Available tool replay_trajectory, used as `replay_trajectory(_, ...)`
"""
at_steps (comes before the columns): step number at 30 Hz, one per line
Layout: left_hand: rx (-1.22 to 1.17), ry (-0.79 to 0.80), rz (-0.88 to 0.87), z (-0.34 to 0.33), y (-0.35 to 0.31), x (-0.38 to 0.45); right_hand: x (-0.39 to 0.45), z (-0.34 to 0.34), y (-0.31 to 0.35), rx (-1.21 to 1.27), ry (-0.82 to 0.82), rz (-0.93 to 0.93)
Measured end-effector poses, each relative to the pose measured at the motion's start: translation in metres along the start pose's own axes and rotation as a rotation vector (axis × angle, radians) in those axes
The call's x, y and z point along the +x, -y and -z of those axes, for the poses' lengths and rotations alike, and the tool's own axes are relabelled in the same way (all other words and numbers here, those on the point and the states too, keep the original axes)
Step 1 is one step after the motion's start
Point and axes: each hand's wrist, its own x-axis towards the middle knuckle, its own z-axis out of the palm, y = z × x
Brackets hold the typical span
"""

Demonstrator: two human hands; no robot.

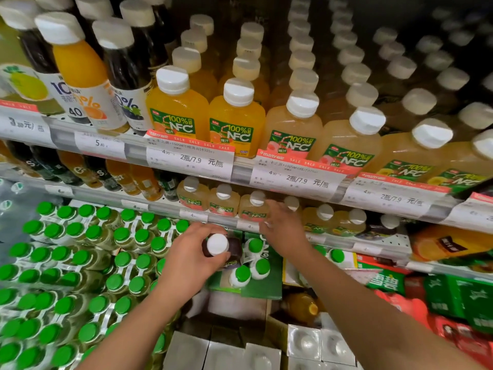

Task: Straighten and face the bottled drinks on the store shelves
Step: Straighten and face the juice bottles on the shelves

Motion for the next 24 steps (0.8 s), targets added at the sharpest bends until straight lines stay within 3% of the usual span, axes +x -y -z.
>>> replay_trajectory(5, 0.0, 0.039, -0.009, -0.014, -0.013, 0.005, -0.039, -0.001, -0.008, 0.301, 0.095, 0.054)
replay_trajectory(9, 0.012, 0.09, -0.021, -0.029, -0.029, 0.01, -0.073, 0.0, -0.014, 0.392, 0.181, 0.087)
replay_trajectory(19, -0.064, 0.242, -0.114, -0.077, -0.084, 0.007, -0.108, 0.012, -0.058, 0.384, -0.007, 0.079)
replay_trajectory(24, -0.025, 0.38, -0.273, -0.103, -0.115, 0.01, -0.128, 0.033, -0.098, 0.401, -0.09, 0.035)
